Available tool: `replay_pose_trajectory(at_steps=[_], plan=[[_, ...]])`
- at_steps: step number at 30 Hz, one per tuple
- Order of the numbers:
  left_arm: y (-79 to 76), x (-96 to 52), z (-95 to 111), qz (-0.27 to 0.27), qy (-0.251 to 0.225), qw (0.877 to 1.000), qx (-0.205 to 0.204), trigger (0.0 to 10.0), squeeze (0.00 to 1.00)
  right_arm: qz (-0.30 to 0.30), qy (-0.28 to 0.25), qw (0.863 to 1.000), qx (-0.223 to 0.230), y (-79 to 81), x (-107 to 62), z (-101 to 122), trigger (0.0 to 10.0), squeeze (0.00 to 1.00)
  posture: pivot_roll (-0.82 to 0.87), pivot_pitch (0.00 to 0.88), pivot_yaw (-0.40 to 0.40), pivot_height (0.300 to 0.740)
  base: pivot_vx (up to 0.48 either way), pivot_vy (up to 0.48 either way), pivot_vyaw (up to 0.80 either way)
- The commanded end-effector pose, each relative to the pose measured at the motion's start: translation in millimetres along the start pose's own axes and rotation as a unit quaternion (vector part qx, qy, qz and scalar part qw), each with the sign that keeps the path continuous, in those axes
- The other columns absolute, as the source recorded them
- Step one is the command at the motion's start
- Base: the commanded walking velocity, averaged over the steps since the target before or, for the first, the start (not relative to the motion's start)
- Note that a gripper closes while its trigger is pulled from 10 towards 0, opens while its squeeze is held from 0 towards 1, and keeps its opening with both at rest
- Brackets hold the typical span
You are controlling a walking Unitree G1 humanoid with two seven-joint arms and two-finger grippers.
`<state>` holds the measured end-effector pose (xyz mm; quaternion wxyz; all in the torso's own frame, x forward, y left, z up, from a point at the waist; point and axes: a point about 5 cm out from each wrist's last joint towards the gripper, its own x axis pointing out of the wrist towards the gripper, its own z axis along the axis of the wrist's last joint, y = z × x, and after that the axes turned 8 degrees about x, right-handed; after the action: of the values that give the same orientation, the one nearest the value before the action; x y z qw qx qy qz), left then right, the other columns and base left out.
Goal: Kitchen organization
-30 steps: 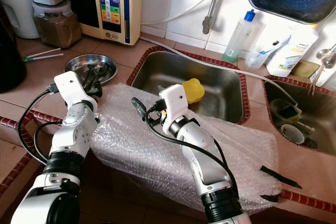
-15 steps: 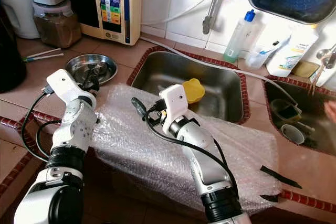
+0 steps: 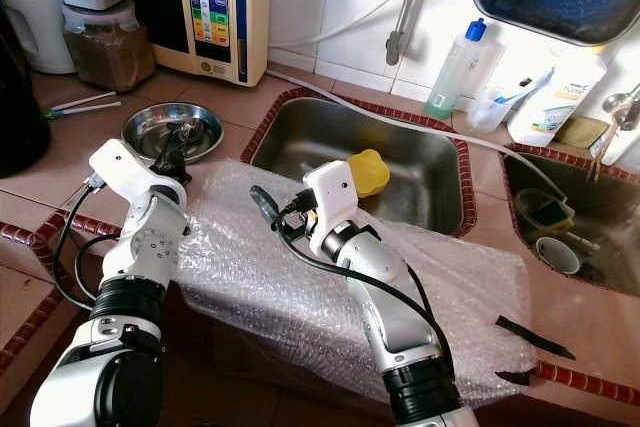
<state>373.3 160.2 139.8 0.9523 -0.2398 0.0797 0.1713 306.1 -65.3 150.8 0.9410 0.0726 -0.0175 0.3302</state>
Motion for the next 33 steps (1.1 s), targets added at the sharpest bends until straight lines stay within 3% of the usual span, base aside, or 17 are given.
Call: replay_pose_trajectory(at_steps=[1, 7, 8, 9, 10, 15, 17, 30, 33], plan=[[-11.5, 0.1, 3, -0.014, -0.002, 1.000, -0.010, 0.0, 0.00, -0.006, -0.008, 1.000, -0.009, -3.5, -3.0, 5, 10.0, 0.99, 0.05, 0.000, -0.103, 0.740, 0.000, 0.000, 0.00], [-12.6, -0.2, 7, -0.015, -0.014, 1.000, -0.018, 0.0, 0.00, -0.005, -0.008, 1.000, -0.009, -3.5, -2.9, 5, 10.0, 0.99, 0.05, 0.000, -0.104, 0.740, 0.000, 0.000, 0.00], [-13.5, -0.5, 9, -0.018, -0.020, 1.000, -0.015, 5.8, 0.00, -0.005, -0.008, 1.000, -0.009, -3.4, -2.9, 5, 10.0, 0.99, 0.05, 0.000, -0.105, 0.740, 0.000, 0.000, 0.00], [-14.1, -0.6, 10, -0.020, -0.022, 0.999, -0.013, 5.8, 0.00, -0.005, -0.008, 1.000, -0.009, -3.3, -2.9, 5, 10.0, 0.99, 0.05, 0.000, -0.105, 0.740, 0.000, 0.000, 0.00], [-14.3, -1.0, 11, -0.019, -0.026, 0.999, -0.011, 10.0, 0.00, -0.005, -0.007, 1.000, -0.008, -3.1, -3.0, 5, 10.0, 0.98, 0.05, 0.000, -0.105, 0.740, 0.000, 0.000, 0.00], [-12.4, -1.1, 12, -0.013, -0.033, 0.999, -0.009, 9.6, 0.00, -0.004, -0.006, 1.000, -0.008, -2.8, -2.9, 4, 10.0, 0.99, 0.05, 0.000, -0.104, 0.740, 0.000, 0.000, 0.00], [-12.1, -1.1, 12, -0.012, -0.031, 0.999, -0.012, 0.1, 0.00, -0.004, -0.007, 1.000, -0.008, -2.9, -2.6, 4, 10.0, 0.99, 0.05, 0.000, -0.104, 0.740, 0.000, 0.000, 0.00], [-9.3, -2.3, 18, 0.002, -0.045, 0.999, -0.022, 0.0, 0.00, -0.003, -0.008, 1.000, -0.008, -2.5, -1.4, 5, 10.0, 0.98, 0.06, 0.000, -0.105, 0.740, 0.000, 0.000, 0.00], [-10.2, -6.0, 26, 0.004, -0.071, 0.997, -0.017, 0.0, 0.00, -0.003, -0.008, 1.000, -0.008, -2.8, -1.8, 5, 10.0, 0.99, 0.06, 0.000, -0.105, 0.740, 0.000, 0.000, 0.00]])
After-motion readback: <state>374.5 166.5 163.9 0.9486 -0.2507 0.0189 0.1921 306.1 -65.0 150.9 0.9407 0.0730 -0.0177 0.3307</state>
